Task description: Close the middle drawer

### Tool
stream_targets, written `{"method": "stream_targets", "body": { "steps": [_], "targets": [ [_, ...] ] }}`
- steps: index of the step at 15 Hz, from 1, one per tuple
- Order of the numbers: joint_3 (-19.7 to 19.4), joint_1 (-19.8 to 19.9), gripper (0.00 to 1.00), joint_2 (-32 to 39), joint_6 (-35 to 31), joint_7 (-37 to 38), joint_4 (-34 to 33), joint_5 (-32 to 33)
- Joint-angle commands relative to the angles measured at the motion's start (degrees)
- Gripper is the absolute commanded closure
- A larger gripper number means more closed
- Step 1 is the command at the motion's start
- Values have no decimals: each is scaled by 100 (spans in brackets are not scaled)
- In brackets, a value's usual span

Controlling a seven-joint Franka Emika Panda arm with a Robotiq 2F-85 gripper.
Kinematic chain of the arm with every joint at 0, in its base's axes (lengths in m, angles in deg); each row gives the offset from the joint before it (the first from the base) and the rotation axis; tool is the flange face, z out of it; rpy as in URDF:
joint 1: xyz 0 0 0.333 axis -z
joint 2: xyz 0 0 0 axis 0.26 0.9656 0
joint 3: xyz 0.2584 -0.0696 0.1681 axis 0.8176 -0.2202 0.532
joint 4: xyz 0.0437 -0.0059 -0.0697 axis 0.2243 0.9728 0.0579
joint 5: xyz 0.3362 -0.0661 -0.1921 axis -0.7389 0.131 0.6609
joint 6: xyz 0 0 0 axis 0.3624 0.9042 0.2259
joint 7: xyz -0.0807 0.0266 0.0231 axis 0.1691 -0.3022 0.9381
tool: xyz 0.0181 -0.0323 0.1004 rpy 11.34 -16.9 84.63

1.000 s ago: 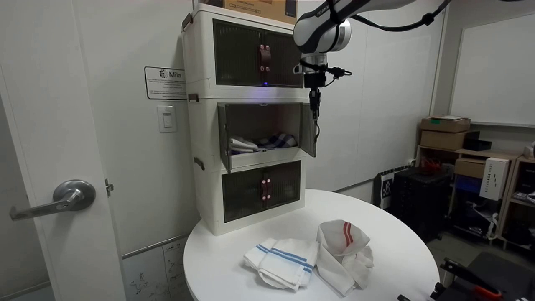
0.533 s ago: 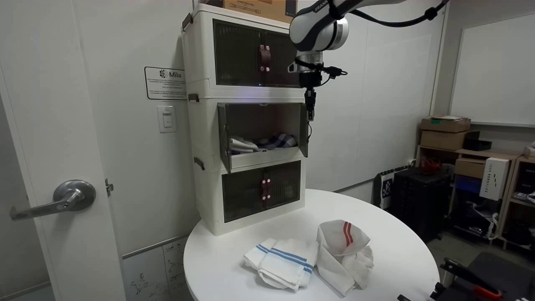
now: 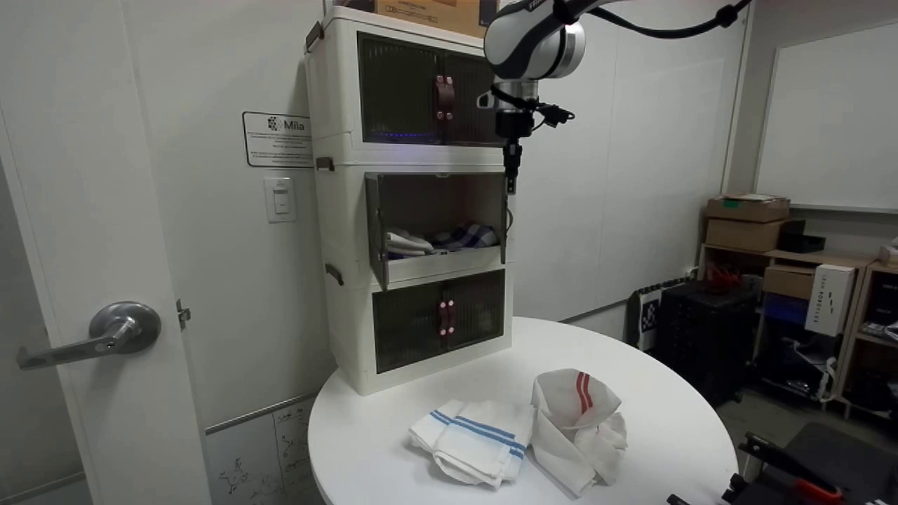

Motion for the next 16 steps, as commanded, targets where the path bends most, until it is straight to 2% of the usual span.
{"method": "stream_targets", "body": {
  "steps": [1, 9, 16],
  "targets": [
    [-10, 39, 0, 91, -101, -282, -139, -239],
    [-14, 125, 0, 652, 41, -274, -794, -583],
    [-195, 3, 0, 1189, -621, 878, -1364, -176]
  ]
}}
